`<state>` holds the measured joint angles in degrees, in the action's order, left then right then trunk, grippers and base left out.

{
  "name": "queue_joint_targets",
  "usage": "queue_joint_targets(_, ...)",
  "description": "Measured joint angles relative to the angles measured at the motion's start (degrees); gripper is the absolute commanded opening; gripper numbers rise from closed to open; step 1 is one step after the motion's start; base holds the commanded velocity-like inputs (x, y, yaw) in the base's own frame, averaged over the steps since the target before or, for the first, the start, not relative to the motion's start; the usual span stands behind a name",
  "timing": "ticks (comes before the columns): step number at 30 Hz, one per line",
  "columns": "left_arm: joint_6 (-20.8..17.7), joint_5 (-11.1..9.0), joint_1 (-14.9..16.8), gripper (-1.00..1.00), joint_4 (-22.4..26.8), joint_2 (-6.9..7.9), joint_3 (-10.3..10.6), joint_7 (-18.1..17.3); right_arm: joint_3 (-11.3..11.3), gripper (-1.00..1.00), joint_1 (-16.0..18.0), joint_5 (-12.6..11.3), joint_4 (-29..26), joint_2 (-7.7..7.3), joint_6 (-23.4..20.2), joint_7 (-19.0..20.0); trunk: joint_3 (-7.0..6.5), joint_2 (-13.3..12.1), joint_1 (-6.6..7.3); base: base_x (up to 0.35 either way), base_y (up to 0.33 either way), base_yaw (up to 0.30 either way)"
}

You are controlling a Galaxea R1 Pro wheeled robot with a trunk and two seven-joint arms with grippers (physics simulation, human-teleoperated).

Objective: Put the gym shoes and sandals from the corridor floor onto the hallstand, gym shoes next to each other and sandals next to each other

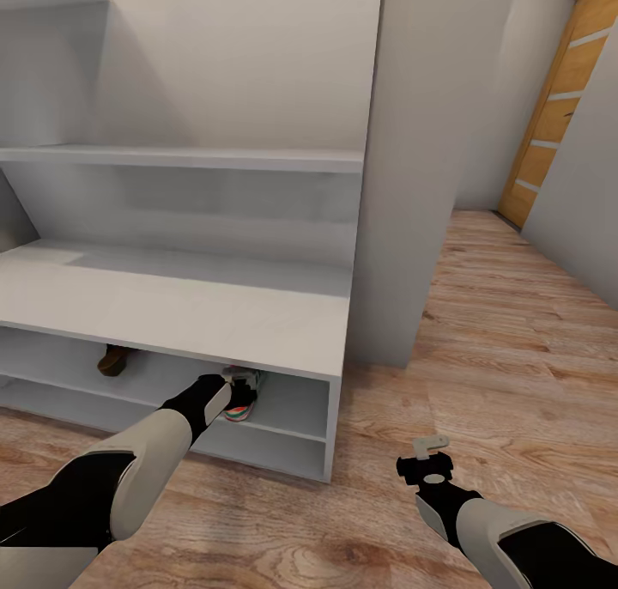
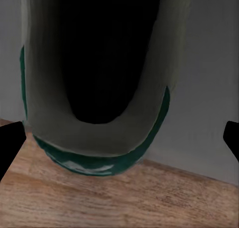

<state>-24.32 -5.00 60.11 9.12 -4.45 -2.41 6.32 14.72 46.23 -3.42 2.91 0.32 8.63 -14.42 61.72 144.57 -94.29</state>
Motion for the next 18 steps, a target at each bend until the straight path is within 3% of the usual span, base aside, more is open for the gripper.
queue_joint_targets(18,0.0,0.0,0.0,1.00,0.0,0.00,0.0,0.0,0.0,1.00,0.0,0.0,0.0,0.00,0.0,0.0,0.00,0.0,-0.01,-0.019,0.000,0.000)
